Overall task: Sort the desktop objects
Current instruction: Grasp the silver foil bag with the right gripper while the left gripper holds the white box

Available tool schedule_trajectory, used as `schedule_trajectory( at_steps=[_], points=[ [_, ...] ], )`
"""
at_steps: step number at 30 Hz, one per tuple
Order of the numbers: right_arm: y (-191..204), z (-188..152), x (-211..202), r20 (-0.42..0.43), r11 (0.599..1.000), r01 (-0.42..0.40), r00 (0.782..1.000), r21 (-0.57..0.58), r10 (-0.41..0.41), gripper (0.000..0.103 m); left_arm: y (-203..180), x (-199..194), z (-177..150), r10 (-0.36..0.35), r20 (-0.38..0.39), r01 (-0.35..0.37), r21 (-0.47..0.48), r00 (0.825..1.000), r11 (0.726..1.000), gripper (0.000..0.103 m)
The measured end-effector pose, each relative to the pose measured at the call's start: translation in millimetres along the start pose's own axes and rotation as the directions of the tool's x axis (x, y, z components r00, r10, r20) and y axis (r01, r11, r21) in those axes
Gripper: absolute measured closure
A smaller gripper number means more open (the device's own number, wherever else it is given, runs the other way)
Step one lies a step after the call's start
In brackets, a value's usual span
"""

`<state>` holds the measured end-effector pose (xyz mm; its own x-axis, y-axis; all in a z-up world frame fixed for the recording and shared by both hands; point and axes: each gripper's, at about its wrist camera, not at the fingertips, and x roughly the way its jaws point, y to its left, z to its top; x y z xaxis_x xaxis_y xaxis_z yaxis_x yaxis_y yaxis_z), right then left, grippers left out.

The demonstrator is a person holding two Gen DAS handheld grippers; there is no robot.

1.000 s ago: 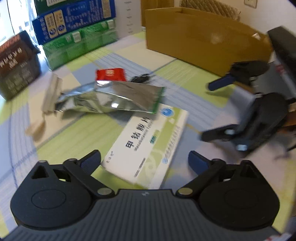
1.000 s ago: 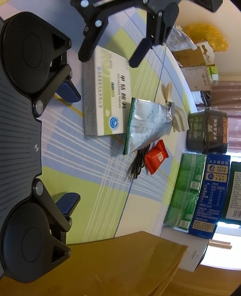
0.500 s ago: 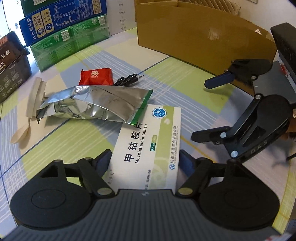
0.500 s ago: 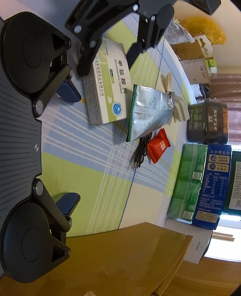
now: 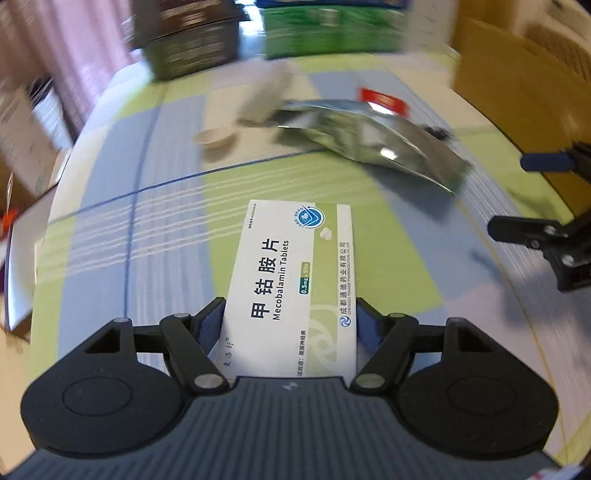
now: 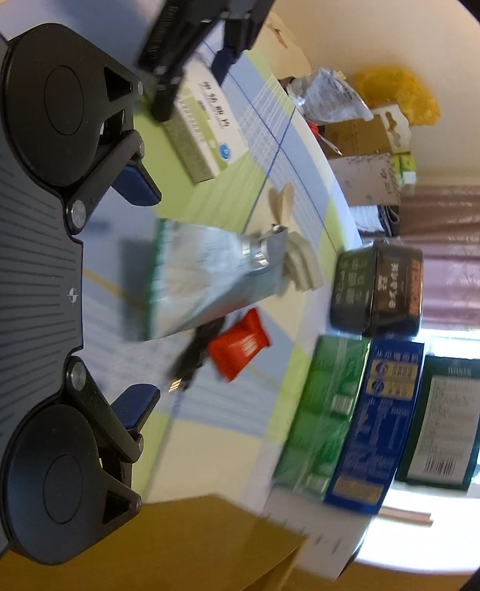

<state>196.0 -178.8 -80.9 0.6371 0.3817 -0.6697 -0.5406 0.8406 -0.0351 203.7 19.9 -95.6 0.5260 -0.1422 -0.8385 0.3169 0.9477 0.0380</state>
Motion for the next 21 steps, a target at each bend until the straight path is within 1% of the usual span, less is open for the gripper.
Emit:
schedule_trajectory(
  at_steps=[1, 4, 6, 7, 8, 9, 10, 11, 12, 13, 14, 16, 19, 21],
  points=[
    [2, 8, 9, -0.013, 1.000, -0.001, 1.000, -0.014, 0.001, 0.002, 4, 3, 1, -0.009, 0.004, 0.009, -0.015, 1.000, 1.000, 0.034],
    [3, 26, 31, -0.060, 0.999, -0.002, 0.998, -0.035, 0.000, 0.003, 6, 9, 5, -0.016, 0.014, 0.016, -0.005, 1.000, 1.000, 0.033],
    [3, 34, 43, -0.098, 0.999, -0.005, 0.995, -0.041, 0.001, 0.006, 4, 9, 8, -0.017, 0.018, 0.017, 0.005, 1.000, 1.000, 0.033],
    [3, 38, 50, -0.124, 0.999, -0.014, 0.992, -0.040, 0.009, 0.009, 5, 10, 11, -0.017, 0.022, 0.017, 0.005, 1.000, 1.000, 0.033],
    [3, 41, 55, -0.147, 0.999, -0.021, 0.989, -0.035, 0.016, 0.017, 6, 10, 12, -0.020, 0.026, 0.020, 0.002, 0.999, 1.000, 0.033],
    [3, 43, 60, -0.172, 0.999, -0.023, 0.985, -0.033, 0.017, 0.022, 7, 9, 14, -0.020, 0.028, 0.020, -0.004, 0.999, 1.000, 0.033],
    [3, 44, 65, -0.200, 0.999, -0.021, 0.980, -0.034, 0.013, 0.032, 10, 9, 16, -0.020, 0.028, 0.020, -0.011, 0.999, 1.000, 0.033],
    [3, 44, 67, -0.218, 0.999, -0.017, 0.976, -0.033, 0.009, 0.033, 8, 12, 17, -0.020, 0.027, 0.020, -0.015, 0.999, 1.000, 0.033],
    [2, 43, 67, -0.224, 0.999, -0.014, 0.975, -0.030, 0.007, 0.039, 8, 12, 17, -0.020, 0.026, 0.021, -0.016, 0.999, 1.000, 0.033],
    [3, 42, 64, -0.225, 1.000, -0.007, 0.974, -0.031, 0.000, 0.047, 9, 13, 18, -0.021, 0.019, 0.021, -0.016, 1.000, 1.000, 0.033],
    [5, 39, 60, -0.227, 0.999, -0.003, 0.974, -0.039, -0.006, 0.053, 9, 14, 18, -0.019, 0.013, 0.020, -0.018, 1.000, 1.000, 0.035],
    [9, 32, 49, -0.238, 0.999, 0.001, 0.971, -0.047, -0.013, 0.054, 10, 15, 17, -0.022, 0.011, 0.022, -0.019, 1.000, 1.000, 0.035],
    [12, 16, 23, -0.259, 1.000, -0.006, 0.966, -0.024, 0.000, 0.054, 8, 12, 14, -0.027, -0.002, 0.027, -0.022, 1.000, 0.999, 0.036],
    [13, 2, 3, -0.277, 1.000, -0.016, 0.961, -0.007, 0.014, 0.054, 0, 7, 9, -0.032, -0.017, 0.032, -0.001, 0.999, 0.999, 0.036]
  ],
)
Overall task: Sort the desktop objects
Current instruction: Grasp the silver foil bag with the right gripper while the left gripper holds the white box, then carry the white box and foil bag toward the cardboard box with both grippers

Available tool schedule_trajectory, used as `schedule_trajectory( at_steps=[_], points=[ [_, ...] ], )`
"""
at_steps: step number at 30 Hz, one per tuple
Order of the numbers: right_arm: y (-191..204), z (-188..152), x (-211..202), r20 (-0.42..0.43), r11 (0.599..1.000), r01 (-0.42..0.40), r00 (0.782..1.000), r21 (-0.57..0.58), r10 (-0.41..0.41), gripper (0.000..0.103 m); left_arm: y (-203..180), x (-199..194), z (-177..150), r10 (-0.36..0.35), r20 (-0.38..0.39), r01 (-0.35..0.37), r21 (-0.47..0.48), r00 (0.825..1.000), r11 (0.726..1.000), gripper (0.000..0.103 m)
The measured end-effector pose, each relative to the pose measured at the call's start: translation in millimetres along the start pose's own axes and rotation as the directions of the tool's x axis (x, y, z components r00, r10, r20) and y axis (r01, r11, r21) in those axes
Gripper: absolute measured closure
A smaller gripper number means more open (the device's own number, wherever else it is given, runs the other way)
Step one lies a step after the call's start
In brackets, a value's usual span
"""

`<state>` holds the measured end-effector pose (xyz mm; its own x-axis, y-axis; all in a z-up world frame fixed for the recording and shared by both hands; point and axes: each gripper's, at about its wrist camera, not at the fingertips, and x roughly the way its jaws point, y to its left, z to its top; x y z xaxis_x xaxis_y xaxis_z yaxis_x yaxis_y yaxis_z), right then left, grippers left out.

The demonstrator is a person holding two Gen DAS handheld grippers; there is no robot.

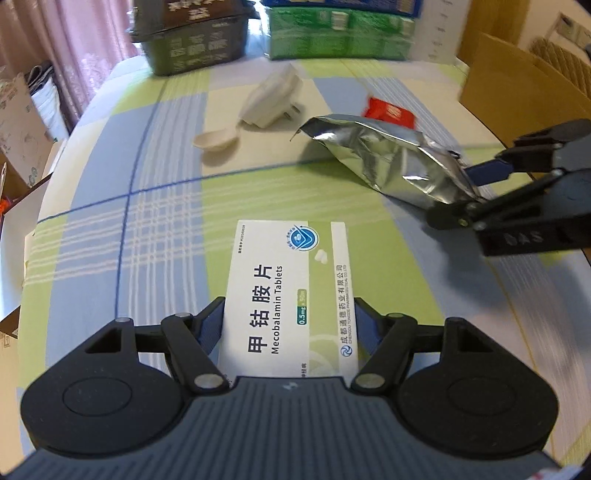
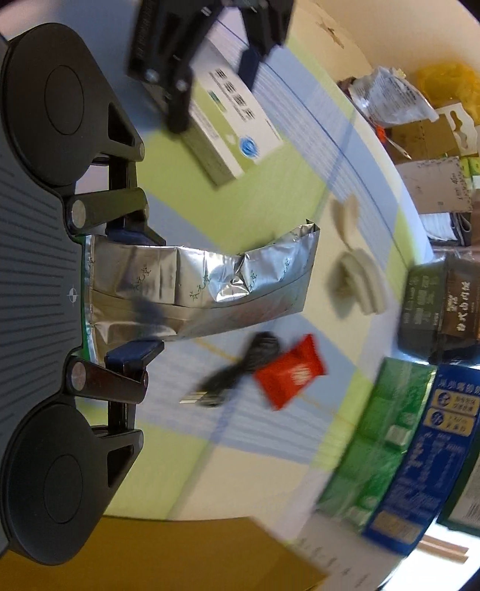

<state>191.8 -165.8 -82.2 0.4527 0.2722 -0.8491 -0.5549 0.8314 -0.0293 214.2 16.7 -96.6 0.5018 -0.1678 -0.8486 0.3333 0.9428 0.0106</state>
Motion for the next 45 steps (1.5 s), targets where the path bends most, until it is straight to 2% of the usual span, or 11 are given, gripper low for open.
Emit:
schedule_trajectory(
  at_steps=[7, 8, 9, 10, 11, 12, 17, 24, 28, 36, 45],
  points=[
    [-1, -70, -60, -0.052, 0.993, -0.033, 0.998, 0.112, 0.039, 0.053, -46, -24, -32, -0.025, -0.050, 0.029, 0.075, 0.998, 0.997, 0.036],
    [-1, -77, -65, -0.051, 0.993, -0.031, 0.998, 0.110, 0.037, 0.048, -54, -28, -38, -0.033, -0.052, 0.037, 0.081, 0.998, 0.996, 0.036],
    [0, -82, -70, -0.056, 0.994, -0.031, 0.998, 0.105, 0.037, 0.037, -60, -32, -43, -0.042, -0.051, 0.046, 0.084, 0.998, 0.995, 0.036],
    [1, -84, -74, -0.056, 0.994, -0.032, 0.998, 0.102, 0.038, 0.030, -66, -35, -48, -0.050, -0.050, 0.055, 0.088, 0.997, 0.995, 0.036],
    [1, -85, -77, -0.050, 0.994, -0.035, 0.998, 0.099, 0.040, 0.020, -71, -37, -52, -0.058, -0.052, 0.062, 0.090, 0.997, 0.994, 0.036],
    [1, -84, -79, -0.042, 0.995, -0.032, 0.998, 0.090, 0.036, 0.018, -75, -39, -56, -0.064, -0.053, 0.068, 0.092, 0.997, 0.993, 0.036],
    [7, -60, -72, -0.044, 1.000, -0.027, 0.999, -0.005, 0.027, 0.018, -78, -41, -59, -0.074, -0.048, 0.079, 0.093, 0.996, 0.993, 0.032],
    [12, -39, -22, -0.191, 0.989, -0.057, 0.981, -0.139, 0.030, 0.019, -71, -36, -50, -0.099, -0.044, 0.101, 0.048, 0.994, 0.994, 0.032],
    [5, -41, -10, -0.224, 0.990, -0.098, 0.972, -0.105, 0.073, 0.023, -72, -34, -47, -0.098, -0.046, 0.100, 0.048, 0.994, 0.994, 0.032],
    [0, -39, -15, -0.210, 0.992, -0.106, 0.974, -0.072, 0.089, 0.054, -80, -29, -45, -0.066, -0.059, 0.072, 0.094, 0.996, 0.993, 0.031],
    [1, -47, -26, -0.169, 0.996, -0.083, 0.982, -0.025, 0.078, 0.063, -80, -28, -46, -0.066, -0.057, 0.071, 0.092, 0.996, 0.993, 0.031]
  ],
)
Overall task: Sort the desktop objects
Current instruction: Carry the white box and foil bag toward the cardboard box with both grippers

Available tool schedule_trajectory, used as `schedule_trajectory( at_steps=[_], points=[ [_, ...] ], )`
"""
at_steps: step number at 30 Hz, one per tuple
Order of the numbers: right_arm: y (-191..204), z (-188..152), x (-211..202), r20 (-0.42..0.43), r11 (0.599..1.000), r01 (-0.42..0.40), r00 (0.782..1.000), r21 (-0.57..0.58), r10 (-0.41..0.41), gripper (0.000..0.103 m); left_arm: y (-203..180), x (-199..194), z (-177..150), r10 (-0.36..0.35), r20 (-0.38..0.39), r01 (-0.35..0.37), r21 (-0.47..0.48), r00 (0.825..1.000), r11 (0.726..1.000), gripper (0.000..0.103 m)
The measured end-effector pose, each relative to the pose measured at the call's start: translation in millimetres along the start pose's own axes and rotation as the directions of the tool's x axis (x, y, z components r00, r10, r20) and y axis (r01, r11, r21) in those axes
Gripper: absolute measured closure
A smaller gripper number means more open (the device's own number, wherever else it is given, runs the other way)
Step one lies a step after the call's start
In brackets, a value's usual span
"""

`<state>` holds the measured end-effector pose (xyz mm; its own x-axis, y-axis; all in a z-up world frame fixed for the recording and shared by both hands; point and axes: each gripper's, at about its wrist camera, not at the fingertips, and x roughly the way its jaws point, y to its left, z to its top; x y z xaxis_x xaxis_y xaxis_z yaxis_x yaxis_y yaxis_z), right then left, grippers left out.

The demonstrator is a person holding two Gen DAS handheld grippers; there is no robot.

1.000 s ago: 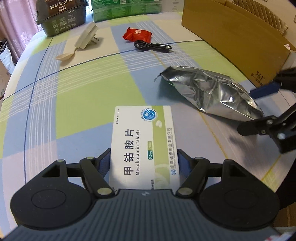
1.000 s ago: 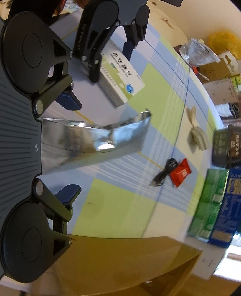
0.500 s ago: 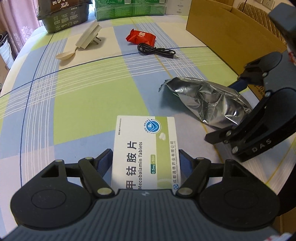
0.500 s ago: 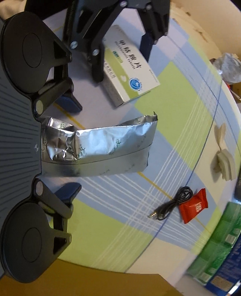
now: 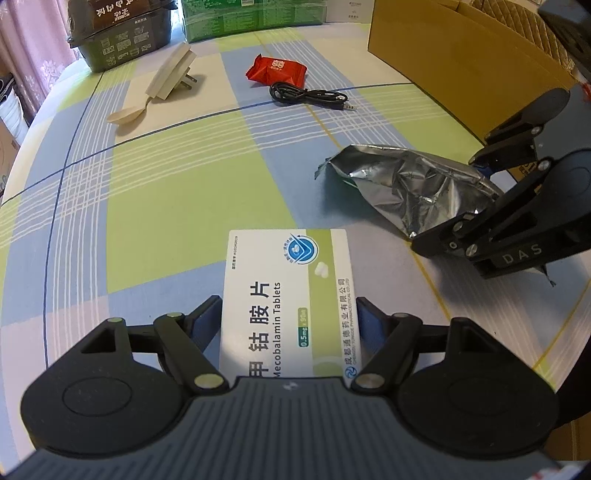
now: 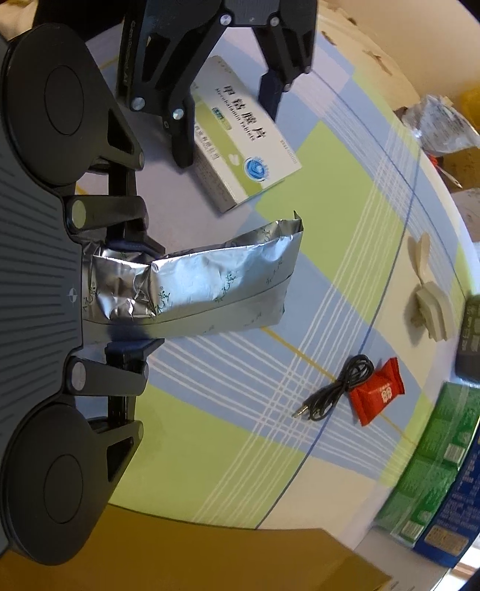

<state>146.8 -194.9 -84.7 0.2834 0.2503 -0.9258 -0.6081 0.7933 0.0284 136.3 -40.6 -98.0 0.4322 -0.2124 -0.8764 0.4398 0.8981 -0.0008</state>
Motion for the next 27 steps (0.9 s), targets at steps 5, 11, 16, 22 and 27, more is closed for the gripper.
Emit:
schedule_trajectory(
  at_steps=[5, 11, 16, 22, 27],
  points=[
    [2, -6, -5, -0.001, 0.999, -0.018, 1.000, 0.028, 0.019, 0.064, -1, -4, -2, -0.006, 0.001, 0.006, -0.004, 1.000, 1.000, 0.036],
    [1, -13, -10, 0.018, 0.998, -0.013, 1.000, 0.059, 0.012, 0.064, -4, -6, -4, -0.005, -0.006, 0.005, 0.011, 1.000, 1.000, 0.036],
    [-1, -19, -13, 0.035, 0.996, -0.017, 0.999, 0.085, 0.014, 0.064, -5, -5, -3, -0.003, -0.011, 0.004, 0.013, 1.000, 1.000, 0.036],
    [-6, -30, -29, 0.064, 0.990, -0.029, 0.998, 0.141, 0.020, 0.064, -11, -11, -5, 0.009, 0.004, -0.009, -0.001, 1.000, 1.000, 0.037],
    [-8, -34, -45, 0.082, 0.986, -0.025, 0.997, 0.166, 0.012, 0.064, -25, -22, -10, -0.001, 0.020, 0.002, -0.027, 1.000, 1.000, 0.037]
  ],
)
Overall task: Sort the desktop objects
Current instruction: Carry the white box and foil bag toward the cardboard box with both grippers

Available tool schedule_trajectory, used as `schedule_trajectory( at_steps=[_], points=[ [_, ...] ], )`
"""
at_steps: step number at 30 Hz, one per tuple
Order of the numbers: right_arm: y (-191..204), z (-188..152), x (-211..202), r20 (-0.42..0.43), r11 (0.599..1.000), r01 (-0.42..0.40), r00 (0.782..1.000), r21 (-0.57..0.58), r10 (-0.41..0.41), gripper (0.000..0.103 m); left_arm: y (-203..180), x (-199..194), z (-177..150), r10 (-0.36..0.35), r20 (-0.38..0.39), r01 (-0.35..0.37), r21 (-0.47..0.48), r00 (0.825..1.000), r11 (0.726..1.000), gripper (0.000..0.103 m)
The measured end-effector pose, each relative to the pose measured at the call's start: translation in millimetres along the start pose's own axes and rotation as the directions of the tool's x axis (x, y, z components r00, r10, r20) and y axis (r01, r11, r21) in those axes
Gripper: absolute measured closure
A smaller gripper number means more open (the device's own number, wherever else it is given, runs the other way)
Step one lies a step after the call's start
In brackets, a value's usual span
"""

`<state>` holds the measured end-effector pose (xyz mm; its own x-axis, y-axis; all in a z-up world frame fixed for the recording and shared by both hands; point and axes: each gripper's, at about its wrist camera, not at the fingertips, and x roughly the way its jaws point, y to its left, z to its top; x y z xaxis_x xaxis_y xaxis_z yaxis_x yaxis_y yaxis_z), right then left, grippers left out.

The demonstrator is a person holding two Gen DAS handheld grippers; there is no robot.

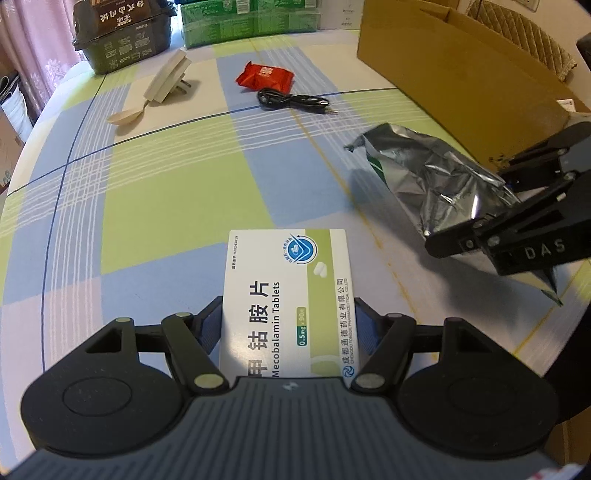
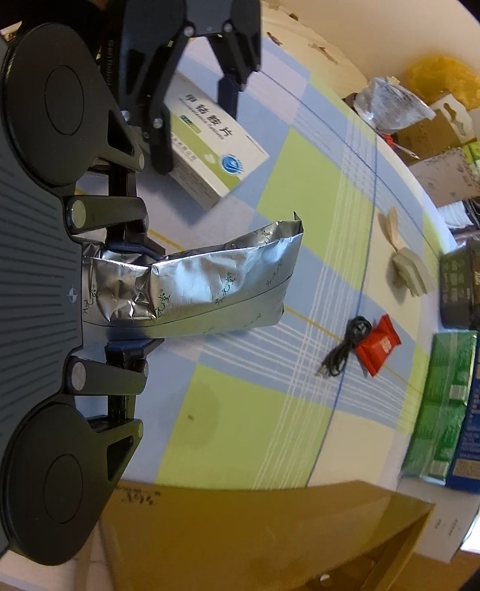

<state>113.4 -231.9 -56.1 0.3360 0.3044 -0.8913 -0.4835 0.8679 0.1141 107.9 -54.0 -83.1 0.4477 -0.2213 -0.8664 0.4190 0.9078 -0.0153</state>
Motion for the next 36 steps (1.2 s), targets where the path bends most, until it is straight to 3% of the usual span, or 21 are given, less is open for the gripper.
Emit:
schedule_trajectory(
  at_steps=[10, 20, 26, 36],
  points=[
    [5, 0, -54, 0.090, 1.000, 0.009, 0.996, 0.022, -0.011, 0.064, -14, -41, -7, 0.013, 0.048, -0.009, -0.085, 0.999, 0.996, 0.037],
    [-1, 1, -104, 0.169, 0.999, 0.021, 0.985, 0.045, -0.028, 0.064, -33, -79, 4, 0.030, 0.096, -0.023, -0.078, 0.995, 0.997, 0.037],
    [-26, 7, -142, 0.217, 0.995, 0.050, 0.974, 0.087, -0.068, 0.064, -58, -94, 28, 0.020, 0.129, -0.015, -0.039, 0.992, 0.999, 0.037],
    [-116, 15, -201, 0.257, 0.964, 0.151, 0.944, 0.217, -0.206, 0.064, -115, -110, 104, -0.068, 0.196, 0.066, 0.017, 0.978, 0.998, 0.037]
  ],
)
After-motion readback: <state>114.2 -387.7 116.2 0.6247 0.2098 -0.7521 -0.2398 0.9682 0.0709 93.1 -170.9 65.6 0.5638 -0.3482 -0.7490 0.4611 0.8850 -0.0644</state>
